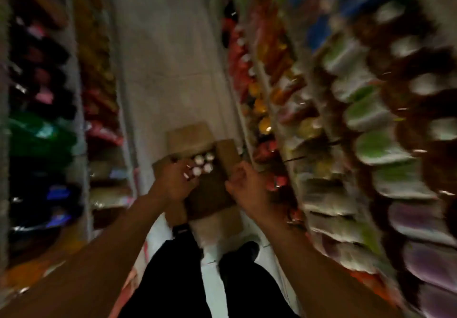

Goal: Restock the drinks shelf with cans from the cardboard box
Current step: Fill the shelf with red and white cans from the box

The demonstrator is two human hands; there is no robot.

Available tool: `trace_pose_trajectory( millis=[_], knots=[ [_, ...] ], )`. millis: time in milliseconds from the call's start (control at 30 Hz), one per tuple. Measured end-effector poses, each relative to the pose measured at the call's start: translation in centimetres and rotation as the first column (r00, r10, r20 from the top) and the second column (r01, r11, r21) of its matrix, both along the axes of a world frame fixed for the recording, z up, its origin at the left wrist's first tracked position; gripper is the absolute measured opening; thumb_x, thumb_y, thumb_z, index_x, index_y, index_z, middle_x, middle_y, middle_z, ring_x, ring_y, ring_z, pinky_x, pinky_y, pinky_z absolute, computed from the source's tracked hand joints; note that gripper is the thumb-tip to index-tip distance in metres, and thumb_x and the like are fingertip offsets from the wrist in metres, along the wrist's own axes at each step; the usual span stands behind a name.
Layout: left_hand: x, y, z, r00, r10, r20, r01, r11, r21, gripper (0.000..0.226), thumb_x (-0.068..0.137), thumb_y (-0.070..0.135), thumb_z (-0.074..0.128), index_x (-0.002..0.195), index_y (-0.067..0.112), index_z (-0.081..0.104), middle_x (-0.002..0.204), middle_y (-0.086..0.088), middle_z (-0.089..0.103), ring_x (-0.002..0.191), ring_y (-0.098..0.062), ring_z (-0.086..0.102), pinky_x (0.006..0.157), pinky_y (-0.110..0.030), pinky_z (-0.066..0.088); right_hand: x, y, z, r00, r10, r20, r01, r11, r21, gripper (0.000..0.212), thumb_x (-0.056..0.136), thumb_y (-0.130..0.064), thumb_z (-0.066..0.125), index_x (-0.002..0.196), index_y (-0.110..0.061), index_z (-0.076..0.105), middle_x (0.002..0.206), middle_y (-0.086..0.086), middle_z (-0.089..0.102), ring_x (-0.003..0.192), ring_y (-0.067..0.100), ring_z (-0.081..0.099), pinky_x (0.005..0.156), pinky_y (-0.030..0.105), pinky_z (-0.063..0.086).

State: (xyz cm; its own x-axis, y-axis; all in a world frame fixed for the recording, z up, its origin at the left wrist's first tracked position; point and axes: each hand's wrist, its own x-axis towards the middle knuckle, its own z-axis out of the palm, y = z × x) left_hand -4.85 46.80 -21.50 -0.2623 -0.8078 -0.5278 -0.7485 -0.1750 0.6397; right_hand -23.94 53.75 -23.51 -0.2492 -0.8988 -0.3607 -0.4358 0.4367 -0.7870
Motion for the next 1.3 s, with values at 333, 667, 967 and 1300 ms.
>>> trace_pose_trajectory(
  millis=[333,667,967,1300],
  knots=[
    [8.4,3.5,-27.3,0.989,0.09,0.121,-0.105,0.986,0.127,0.04,0.078,0.023,0.073,0.116,0.018,0.062,0.089,0.005,0.062,0.094,-0.021,0.066,0.081,-0.026,0.046,6.7,-2.3,-33.5,0.953,0.303,-0.011,-0.275,0.879,0.391,0.054,0.072,-0.018,0.084,0.118,-0.015,0.058,0.089,-0.004,0.059,0.089,0.018,0.059,0.082,0.029,0.049],
    [10.2,0.3,-39.8,0.994,0.069,0.082,-0.075,0.994,0.075,0.04,0.088,0.028,0.066,0.126,0.028,0.055,0.087,0.007,0.062,0.093,-0.015,0.063,0.085,-0.029,0.049,13.4,-5.7,-51.6,0.915,0.401,-0.029,-0.345,0.819,0.458,0.066,0.083,-0.019,0.073,0.143,-0.016,0.044,0.14,0.01,0.053,0.128,0.027,0.05,0.109,0.032,0.037],
    [10.8,-1.0,-44.3,0.982,-0.135,0.132,0.117,0.984,0.138,0.06,0.085,0.038,0.071,0.136,0.039,0.04,0.126,0.001,0.053,0.113,-0.019,0.056,0.089,-0.03,0.044,15.4,-7.6,-58.2,0.85,0.457,-0.263,-0.328,0.849,0.415,0.023,0.102,-0.028,0.044,0.113,-0.016,0.061,0.106,0.006,0.065,0.104,0.024,0.061,0.096,0.033,0.043],
    [10.2,-0.5,-43.5,0.968,-0.139,0.211,0.106,0.981,0.161,0.056,0.084,0.036,0.073,0.132,0.033,0.045,0.125,-0.002,0.052,0.11,-0.023,0.058,0.084,-0.028,0.042,14.6,-5.8,-54.5,0.978,0.182,-0.102,-0.131,0.916,0.379,0.037,0.082,-0.026,0.071,0.115,-0.015,0.061,0.109,0.011,0.068,0.103,0.023,0.064,0.089,0.032,0.048]
  ],
)
